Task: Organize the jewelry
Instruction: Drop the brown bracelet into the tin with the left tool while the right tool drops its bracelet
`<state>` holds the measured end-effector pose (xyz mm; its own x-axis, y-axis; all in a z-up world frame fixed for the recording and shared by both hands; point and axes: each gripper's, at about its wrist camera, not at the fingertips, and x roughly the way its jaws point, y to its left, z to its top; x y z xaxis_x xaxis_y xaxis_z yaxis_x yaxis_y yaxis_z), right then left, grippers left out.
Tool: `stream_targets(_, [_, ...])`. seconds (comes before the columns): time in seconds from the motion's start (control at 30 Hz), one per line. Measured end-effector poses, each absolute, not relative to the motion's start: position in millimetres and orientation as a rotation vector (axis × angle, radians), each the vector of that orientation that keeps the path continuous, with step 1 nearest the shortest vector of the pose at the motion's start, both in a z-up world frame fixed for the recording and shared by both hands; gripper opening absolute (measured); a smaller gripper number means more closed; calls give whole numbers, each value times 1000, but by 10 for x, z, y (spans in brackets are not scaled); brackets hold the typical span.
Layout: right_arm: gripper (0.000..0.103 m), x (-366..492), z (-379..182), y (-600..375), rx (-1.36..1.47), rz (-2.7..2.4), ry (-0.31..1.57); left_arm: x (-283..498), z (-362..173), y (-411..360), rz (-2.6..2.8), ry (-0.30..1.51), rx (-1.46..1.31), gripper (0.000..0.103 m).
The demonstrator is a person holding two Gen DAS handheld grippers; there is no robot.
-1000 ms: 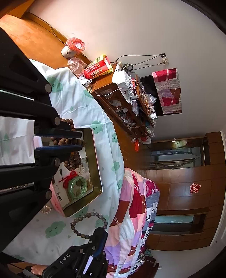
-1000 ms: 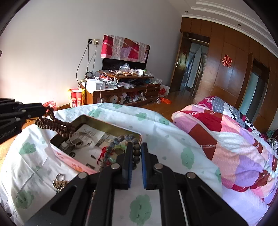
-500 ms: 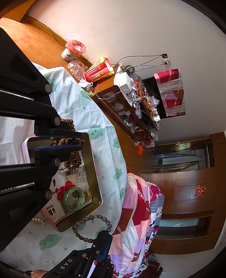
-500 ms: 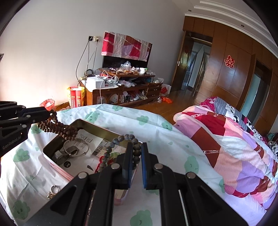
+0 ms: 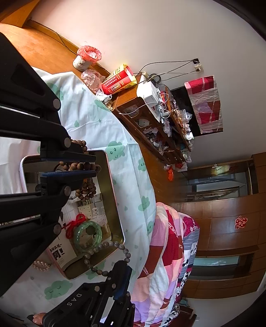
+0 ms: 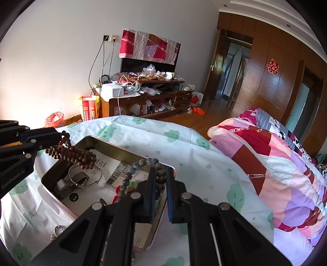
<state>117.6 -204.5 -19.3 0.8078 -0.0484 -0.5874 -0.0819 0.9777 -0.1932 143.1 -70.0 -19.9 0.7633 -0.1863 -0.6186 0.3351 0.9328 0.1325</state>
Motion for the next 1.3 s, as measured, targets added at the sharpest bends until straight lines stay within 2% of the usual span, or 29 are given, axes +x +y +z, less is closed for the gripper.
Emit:
stream_targets(1.13, [11,1322,-460,-2038,-191,45,706,1463,-464,-812,-304,682,303,9])
stream_targets(1.17, [11,1325,-465,-2039,-187,46,708,1464,-470,-814,-304,683,305,16])
stream_targets(1.23, [11,1322,-474,-2044,-185,47,712,1465,-484,-803,-275,683,312,39])
stream_targets(1.27, [11,1312,-479,-2042,-187,45,711,1452,-483,-786,-263,672,311,60])
stream_targets(1.3, [11,1307,-481,-2042,-188,44,711,1440,-479,-768,-249,657,312,70])
